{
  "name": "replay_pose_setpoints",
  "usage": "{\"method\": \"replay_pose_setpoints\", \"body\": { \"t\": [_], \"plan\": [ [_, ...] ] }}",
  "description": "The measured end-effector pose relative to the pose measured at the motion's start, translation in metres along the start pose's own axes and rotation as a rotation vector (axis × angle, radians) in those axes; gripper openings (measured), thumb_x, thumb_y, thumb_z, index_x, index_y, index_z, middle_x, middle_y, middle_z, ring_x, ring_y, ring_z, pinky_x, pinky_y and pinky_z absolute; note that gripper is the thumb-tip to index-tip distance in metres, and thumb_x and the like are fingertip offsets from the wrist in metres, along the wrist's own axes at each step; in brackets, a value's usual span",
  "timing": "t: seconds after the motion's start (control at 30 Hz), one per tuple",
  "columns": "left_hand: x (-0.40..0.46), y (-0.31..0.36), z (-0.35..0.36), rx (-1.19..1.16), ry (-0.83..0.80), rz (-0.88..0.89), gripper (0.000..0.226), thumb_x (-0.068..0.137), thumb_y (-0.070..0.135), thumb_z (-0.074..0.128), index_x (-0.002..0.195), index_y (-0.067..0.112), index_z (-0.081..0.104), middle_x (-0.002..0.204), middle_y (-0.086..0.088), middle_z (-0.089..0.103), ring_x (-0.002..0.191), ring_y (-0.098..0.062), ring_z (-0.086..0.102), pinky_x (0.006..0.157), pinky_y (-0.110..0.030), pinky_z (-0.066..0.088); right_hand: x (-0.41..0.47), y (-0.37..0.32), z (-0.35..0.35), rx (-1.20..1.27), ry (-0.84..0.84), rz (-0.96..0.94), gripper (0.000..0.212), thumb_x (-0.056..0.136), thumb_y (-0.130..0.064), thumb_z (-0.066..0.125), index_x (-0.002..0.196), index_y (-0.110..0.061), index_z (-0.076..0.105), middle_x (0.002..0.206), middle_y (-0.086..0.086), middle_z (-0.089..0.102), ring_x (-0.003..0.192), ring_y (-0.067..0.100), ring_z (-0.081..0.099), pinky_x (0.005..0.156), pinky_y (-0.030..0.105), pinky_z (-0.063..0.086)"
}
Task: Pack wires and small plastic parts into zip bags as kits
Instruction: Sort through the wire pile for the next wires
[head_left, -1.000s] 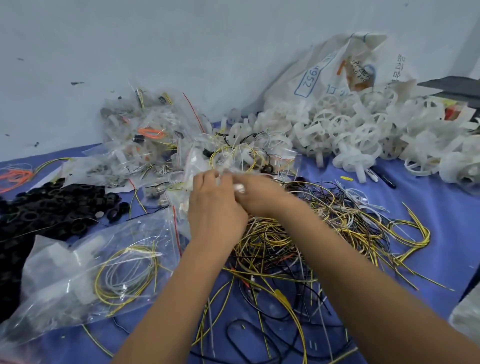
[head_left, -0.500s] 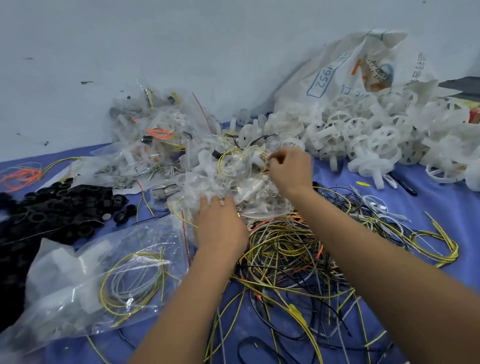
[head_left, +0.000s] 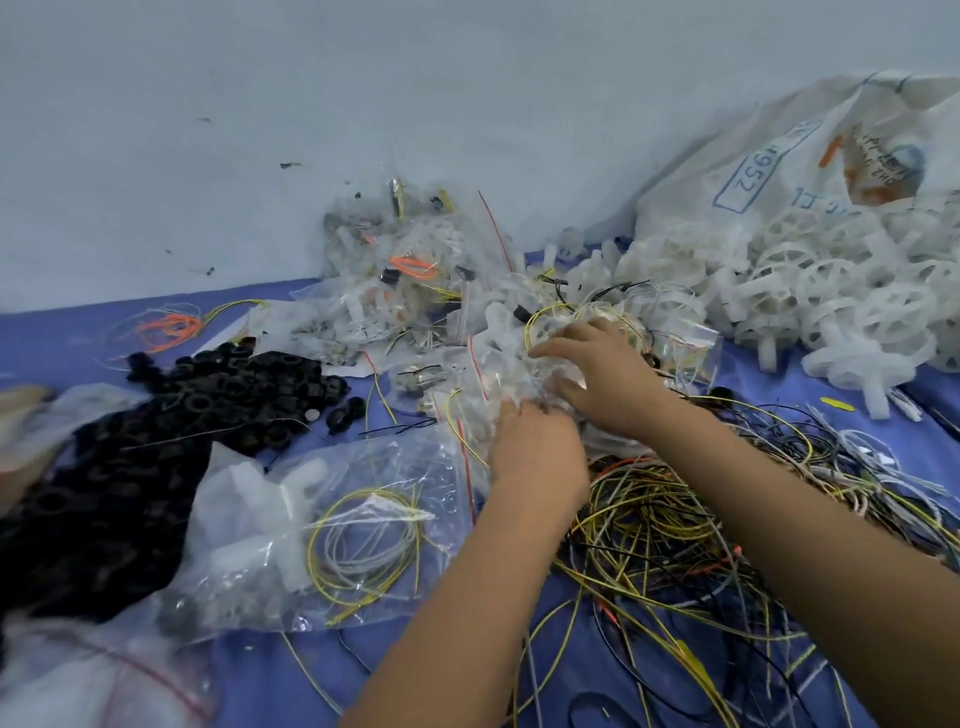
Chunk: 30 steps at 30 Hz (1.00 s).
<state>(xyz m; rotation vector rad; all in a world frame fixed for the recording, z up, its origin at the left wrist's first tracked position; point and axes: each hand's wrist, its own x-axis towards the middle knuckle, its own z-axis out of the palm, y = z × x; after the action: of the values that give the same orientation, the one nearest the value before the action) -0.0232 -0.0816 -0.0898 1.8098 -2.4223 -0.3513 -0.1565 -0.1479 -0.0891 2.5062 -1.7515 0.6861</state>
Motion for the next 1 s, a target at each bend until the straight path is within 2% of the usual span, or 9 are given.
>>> {"method": "replay_pose_setpoints", "body": {
  "t": [0.1, 0.2, 0.3, 0.47, 0.57, 0.67, 0.8, 0.9, 1.0],
  "plan": [
    [-0.014, -0.003, -0.023, -0.064, 0.140, 0.087, 0.022, 0.096, 0.017, 0.058, 0.114, 0.008, 0.065, 0.111, -0.014, 0.061, 0.109, -0.035, 0.061, 0.076, -0.038, 0.045, 0.011, -0.010, 0.008, 0.054, -0.035, 0.050, 0.013, 0.092, -0.019, 0.062, 0.090, -0.021, 0.075, 0.090, 0.001, 0.070, 0.088, 0.025, 0.061, 0.076, 0.037, 0.048],
    [-0.027, -0.021, -0.043, -0.152, 0.428, 0.097, 0.017, 0.091, 0.017, 0.063, 0.107, 0.017, 0.069, 0.103, -0.005, 0.062, 0.103, -0.026, 0.059, 0.074, -0.034, 0.045, 0.033, -0.024, 0.011, 0.030, 0.317, 0.223, 0.033, 0.096, -0.024, 0.056, 0.064, -0.017, 0.051, 0.056, 0.000, 0.052, 0.058, 0.027, 0.051, 0.055, 0.034, 0.034],
    [-0.033, -0.058, -0.042, -0.064, 0.575, 0.056, 0.021, 0.083, 0.015, 0.070, 0.104, 0.018, 0.068, 0.109, -0.003, 0.058, 0.113, -0.025, 0.046, 0.081, -0.030, 0.039, 0.072, -0.046, 0.017, -0.002, 0.393, 0.169, 0.036, 0.099, -0.031, 0.053, 0.071, -0.009, 0.060, 0.063, 0.004, 0.060, 0.061, 0.026, 0.055, 0.054, 0.034, 0.039],
    [-0.030, -0.123, -0.006, -0.103, 0.337, -0.176, 0.020, 0.096, 0.017, 0.052, 0.114, 0.020, 0.060, 0.121, -0.003, 0.048, 0.120, -0.025, 0.041, 0.092, -0.034, 0.044, 0.148, -0.070, 0.043, 0.071, 0.102, 0.141, 0.023, 0.095, -0.025, 0.061, 0.113, -0.012, 0.068, 0.107, 0.010, 0.070, 0.100, 0.030, 0.063, 0.081, 0.035, 0.051],
    [-0.029, -0.138, 0.011, -0.109, 0.341, -0.191, 0.014, 0.099, 0.026, 0.047, 0.108, 0.022, 0.057, 0.117, -0.002, 0.047, 0.117, -0.024, 0.041, 0.091, -0.039, 0.045, 0.180, -0.072, 0.057, -0.046, 0.005, 0.118, 0.058, 0.093, -0.023, 0.062, 0.148, -0.019, 0.043, 0.144, 0.016, 0.047, 0.129, 0.038, 0.043, 0.104, 0.044, 0.043],
    [-0.023, -0.147, 0.017, -0.153, 0.425, -0.169, 0.010, 0.097, 0.026, 0.049, 0.100, 0.020, 0.058, 0.109, 0.000, 0.049, 0.110, -0.023, 0.043, 0.084, -0.040, 0.046, 0.197, -0.077, 0.070, -0.192, -0.185, -0.050, 0.073, 0.094, -0.028, 0.061, 0.157, -0.031, 0.024, 0.161, 0.011, 0.025, 0.141, 0.042, 0.025, 0.113, 0.054, 0.033],
    [-0.018, -0.155, 0.019, -0.180, 0.453, -0.181, 0.011, 0.097, 0.026, 0.051, 0.098, 0.021, 0.060, 0.104, 0.003, 0.050, 0.105, -0.020, 0.044, 0.082, -0.038, 0.046, 0.187, -0.091, 0.074, -0.079, -0.206, -0.028, 0.066, 0.095, -0.034, 0.062, 0.153, -0.019, 0.037, 0.157, 0.013, 0.038, 0.144, 0.036, 0.032, 0.117, 0.047, 0.031],
    [-0.018, -0.155, 0.017, -0.209, 0.522, -0.162, 0.012, 0.095, 0.021, 0.055, 0.100, 0.017, 0.065, 0.106, 0.001, 0.053, 0.106, -0.022, 0.046, 0.084, -0.041, 0.047, 0.142, -0.092, 0.056, 0.032, -0.051, -0.051, 0.039, 0.092, -0.030, 0.066, 0.128, -0.017, 0.065, 0.129, 0.007, 0.066, 0.121, 0.028, 0.058, 0.100, 0.039, 0.049],
    [-0.021, -0.147, 0.013, -0.258, 0.583, -0.129, 0.012, 0.093, 0.018, 0.060, 0.101, 0.015, 0.067, 0.104, -0.001, 0.056, 0.102, -0.023, 0.052, 0.082, -0.041, 0.047, 0.082, -0.078, 0.029, 0.102, 0.068, -0.017, 0.022, 0.092, -0.032, 0.070, 0.109, -0.019, 0.076, 0.107, -0.003, 0.075, 0.101, 0.015, 0.068, 0.092, 0.034, 0.054]
  ]
}}
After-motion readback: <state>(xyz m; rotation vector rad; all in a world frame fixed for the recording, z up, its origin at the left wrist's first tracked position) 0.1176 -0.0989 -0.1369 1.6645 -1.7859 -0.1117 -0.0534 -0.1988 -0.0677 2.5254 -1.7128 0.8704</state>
